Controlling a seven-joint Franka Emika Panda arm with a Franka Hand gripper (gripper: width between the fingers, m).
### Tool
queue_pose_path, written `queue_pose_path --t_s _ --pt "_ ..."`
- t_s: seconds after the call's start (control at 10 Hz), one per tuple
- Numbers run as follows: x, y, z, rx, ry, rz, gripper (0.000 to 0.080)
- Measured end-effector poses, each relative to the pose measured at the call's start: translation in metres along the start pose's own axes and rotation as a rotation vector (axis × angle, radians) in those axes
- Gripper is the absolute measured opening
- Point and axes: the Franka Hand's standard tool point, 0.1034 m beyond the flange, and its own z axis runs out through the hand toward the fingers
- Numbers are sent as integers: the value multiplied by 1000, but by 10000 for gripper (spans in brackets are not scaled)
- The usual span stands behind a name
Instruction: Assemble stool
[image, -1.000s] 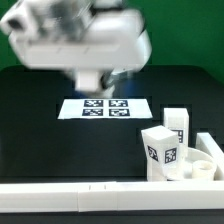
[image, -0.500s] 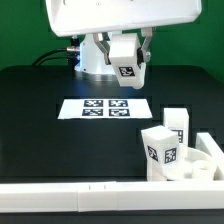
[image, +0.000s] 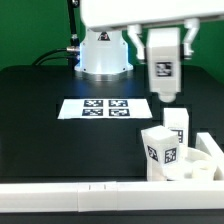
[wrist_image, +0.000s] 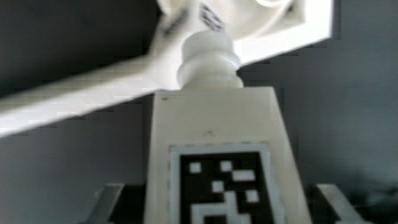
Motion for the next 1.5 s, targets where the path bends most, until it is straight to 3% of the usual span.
queue_pose_path --t_s 0.1,0.4,0.5,0.6,0.7,1.1,1.3,1.5 --pt "-18 -1 3 9 56 4 330" --pt "-17 -1 8 11 112 -29 331" --pt "-24 -10 21 0 103 -126 331" --pt "-21 -18 32 -14 102 -231 331" --pt "-12 -16 37 -27 114 -318 331" --pt "-13 -15 41 -24 159 -315 331" --pt "-26 -28 55 -17 180 -307 331" --pt "-33 -29 63 -21 182 -308 331"
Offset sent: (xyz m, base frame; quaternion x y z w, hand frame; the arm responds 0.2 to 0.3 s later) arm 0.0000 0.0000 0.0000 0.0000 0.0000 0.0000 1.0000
